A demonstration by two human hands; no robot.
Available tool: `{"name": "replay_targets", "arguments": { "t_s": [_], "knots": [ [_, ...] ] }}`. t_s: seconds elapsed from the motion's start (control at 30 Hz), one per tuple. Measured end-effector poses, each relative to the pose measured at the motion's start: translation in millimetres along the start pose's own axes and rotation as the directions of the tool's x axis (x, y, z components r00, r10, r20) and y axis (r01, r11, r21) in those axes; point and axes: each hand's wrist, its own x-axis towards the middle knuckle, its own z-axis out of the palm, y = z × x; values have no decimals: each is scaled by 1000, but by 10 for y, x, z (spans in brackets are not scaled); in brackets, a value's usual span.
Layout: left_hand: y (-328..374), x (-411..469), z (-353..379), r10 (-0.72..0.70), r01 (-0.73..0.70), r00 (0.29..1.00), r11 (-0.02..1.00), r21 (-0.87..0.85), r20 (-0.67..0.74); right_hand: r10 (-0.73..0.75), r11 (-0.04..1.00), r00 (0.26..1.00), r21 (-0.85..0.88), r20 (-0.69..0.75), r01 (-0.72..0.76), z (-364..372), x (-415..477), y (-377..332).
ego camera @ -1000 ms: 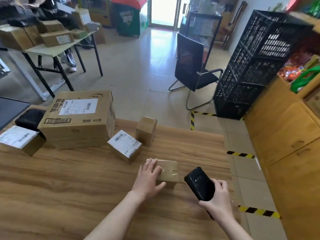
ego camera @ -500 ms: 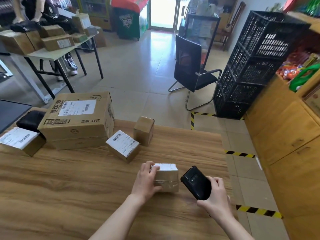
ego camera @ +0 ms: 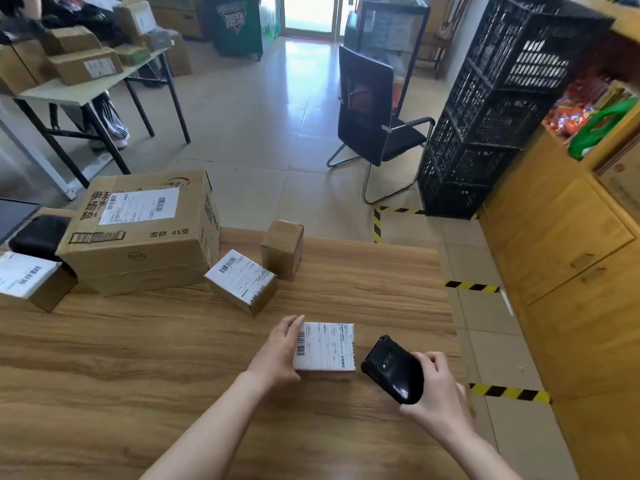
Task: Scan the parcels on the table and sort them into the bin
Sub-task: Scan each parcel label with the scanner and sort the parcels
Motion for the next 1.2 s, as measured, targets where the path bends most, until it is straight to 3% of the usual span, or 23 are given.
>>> {"name": "replay_targets", "arguments": {
  "t_s": [0.13, 0.3, 0.5, 0.7, 0.97, 1.2],
  "knots": [
    [-121, 106, -53, 65, -67, 997, 996, -55, -48, -48, 998, 999, -42, 22, 49, -21, -15, -188],
    [-115, 318, -215, 219, -216, 971, 975, 46, -99, -110, 979, 994, -172, 24, 112, -152, 88, -474],
    [3, 577, -345, 389, -382, 919, 919, 99, -64, -93, 962, 995, -261, -27, 83, -309, 207, -560],
    [172, 665, -359, 417, -413, 908, 905, 101, -23, -27, 959, 997, -285, -68, 6, -402, 74, -411],
    [644, 433, -250, 441, -438, 897, 895, 81, -33, 83, 985, 981, -133, -173, -107, -402, -379, 80],
    [1526, 151, 55, 452, -452, 892, 892, 27, 0, 264, 964, 925, 109, -275, -243, -441, -1080, 847]
  ]
}}
